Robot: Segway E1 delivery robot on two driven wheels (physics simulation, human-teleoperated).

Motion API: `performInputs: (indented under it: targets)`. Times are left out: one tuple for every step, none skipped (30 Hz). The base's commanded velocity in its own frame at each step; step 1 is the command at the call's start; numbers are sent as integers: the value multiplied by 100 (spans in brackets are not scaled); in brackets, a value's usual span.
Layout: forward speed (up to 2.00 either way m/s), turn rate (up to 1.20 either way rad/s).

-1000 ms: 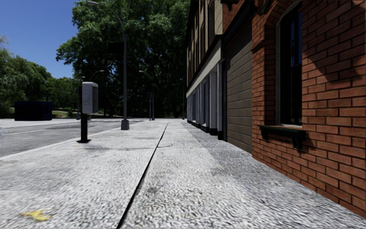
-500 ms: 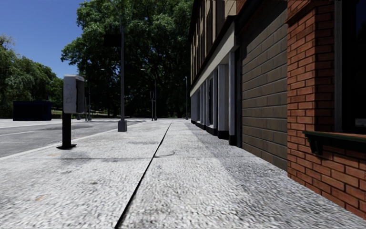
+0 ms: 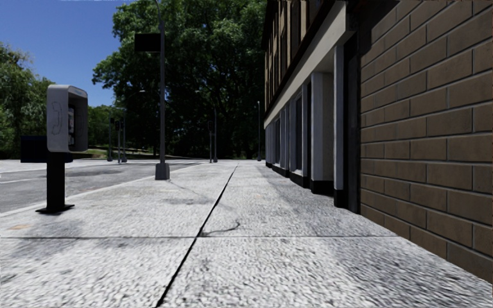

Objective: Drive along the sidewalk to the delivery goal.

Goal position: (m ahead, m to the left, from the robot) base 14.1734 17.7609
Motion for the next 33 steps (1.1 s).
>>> performInputs:
  targets:
    - [200, 0]
    - [200, 0]
    - [200, 0]
    - [200, 0]
    - [200, 0]
    - [200, 0]
    - [200, 0]
    - [200, 0]
    - [200, 0]
    - [200, 0]
    - [200, 0]
    - [200, 0]
    - [200, 0]
    - [200, 0]
    - [200, 0]
    - [200, 0]
    - [200, 0]
    - [200, 0]
    - [200, 0]
    - [200, 0]
    - [200, 0]
    - [200, 0]
    - [200, 0]
    - [200, 0]
    - [200, 0]
    - [200, 0]
    - [200, 0]
    - [200, 0]
    - [200, 0]
    - [200, 0]
    - [200, 0]
    - [200, 0]
    - [200, 0]
